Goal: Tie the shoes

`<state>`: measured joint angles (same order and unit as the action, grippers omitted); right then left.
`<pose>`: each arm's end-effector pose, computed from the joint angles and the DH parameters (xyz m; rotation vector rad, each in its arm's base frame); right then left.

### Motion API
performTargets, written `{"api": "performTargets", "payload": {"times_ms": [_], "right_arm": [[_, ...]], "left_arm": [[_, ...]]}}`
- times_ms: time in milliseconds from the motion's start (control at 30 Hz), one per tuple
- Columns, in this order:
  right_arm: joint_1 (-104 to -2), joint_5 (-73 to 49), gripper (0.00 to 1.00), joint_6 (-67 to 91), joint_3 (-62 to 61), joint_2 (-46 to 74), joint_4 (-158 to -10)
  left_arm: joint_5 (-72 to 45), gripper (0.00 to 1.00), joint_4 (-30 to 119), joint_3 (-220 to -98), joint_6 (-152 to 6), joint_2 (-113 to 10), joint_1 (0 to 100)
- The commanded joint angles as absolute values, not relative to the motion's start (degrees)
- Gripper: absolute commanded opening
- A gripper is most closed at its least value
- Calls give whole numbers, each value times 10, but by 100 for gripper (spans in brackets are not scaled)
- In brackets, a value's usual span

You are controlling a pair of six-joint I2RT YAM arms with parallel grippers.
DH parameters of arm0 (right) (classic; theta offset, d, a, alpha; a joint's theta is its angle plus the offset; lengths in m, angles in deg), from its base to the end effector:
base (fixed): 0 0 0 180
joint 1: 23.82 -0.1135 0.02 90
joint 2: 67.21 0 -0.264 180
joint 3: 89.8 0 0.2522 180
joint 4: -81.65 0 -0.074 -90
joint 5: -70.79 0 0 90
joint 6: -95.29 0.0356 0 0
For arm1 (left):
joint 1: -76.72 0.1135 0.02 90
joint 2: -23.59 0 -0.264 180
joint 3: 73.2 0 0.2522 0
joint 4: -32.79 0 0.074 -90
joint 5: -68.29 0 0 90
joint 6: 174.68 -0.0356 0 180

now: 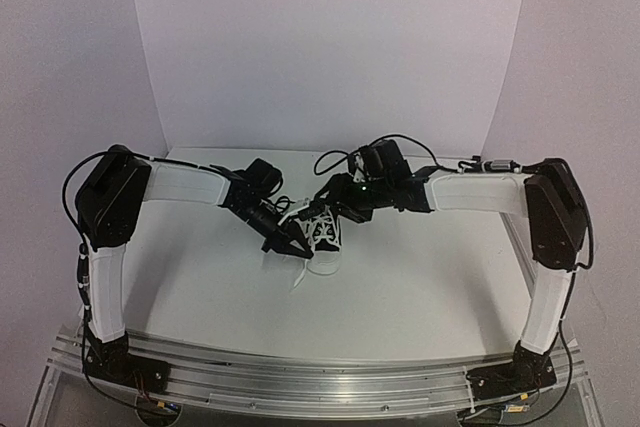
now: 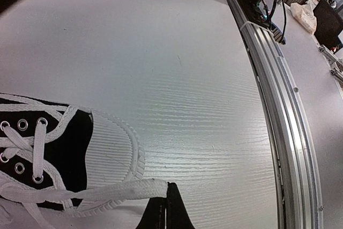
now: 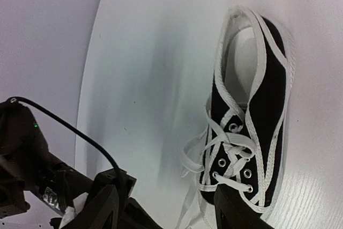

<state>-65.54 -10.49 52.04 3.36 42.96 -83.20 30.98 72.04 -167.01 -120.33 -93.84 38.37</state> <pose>0.3283 0.2999 0.2294 0.0042 2.3199 1.0199 0.3089 -0.2805 0.1617 1.6979 1.7697 -1.2194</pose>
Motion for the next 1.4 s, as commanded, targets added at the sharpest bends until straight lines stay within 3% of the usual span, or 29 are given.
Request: {"api": "performTargets", "payload": {"times_ms": [0, 200, 367, 433, 533, 933, 967, 1067, 1267, 1367], "right_arm": [[-665, -24, 63, 567, 60, 478, -763], [-665, 75, 59, 566, 110, 530, -738], [-665, 97, 47, 571, 128, 559, -734], [-665, 104, 34, 571, 137, 567, -733], [-660, 81, 2, 571, 122, 552, -731], [-643, -19, 0, 555, 70, 481, -733], [-642, -23, 0, 551, 70, 478, -733], [-638, -26, 0, 541, 74, 476, -733], [-633, -17, 0, 525, 95, 496, -733], [-631, -22, 0, 528, 108, 504, -733]], "left_arm": [[312, 0, 703, -1676, -1211, -931, 384], [310, 0, 707, -1681, -1225, -936, 384], [308, 0, 703, -1689, -1228, -937, 384], [308, 0, 703, -1693, -1229, -939, 383], [305, 0, 709, -1693, -1236, -938, 384], [266, 0, 718, -1687, -1299, -935, 396], [257, 3, 716, -1686, -1311, -934, 396], [213, 34, 694, -1681, -1358, -929, 398], [228, 58, 592, -1670, -1410, -884, 407], [263, 77, 540, -1672, -1356, -892, 406]]}}
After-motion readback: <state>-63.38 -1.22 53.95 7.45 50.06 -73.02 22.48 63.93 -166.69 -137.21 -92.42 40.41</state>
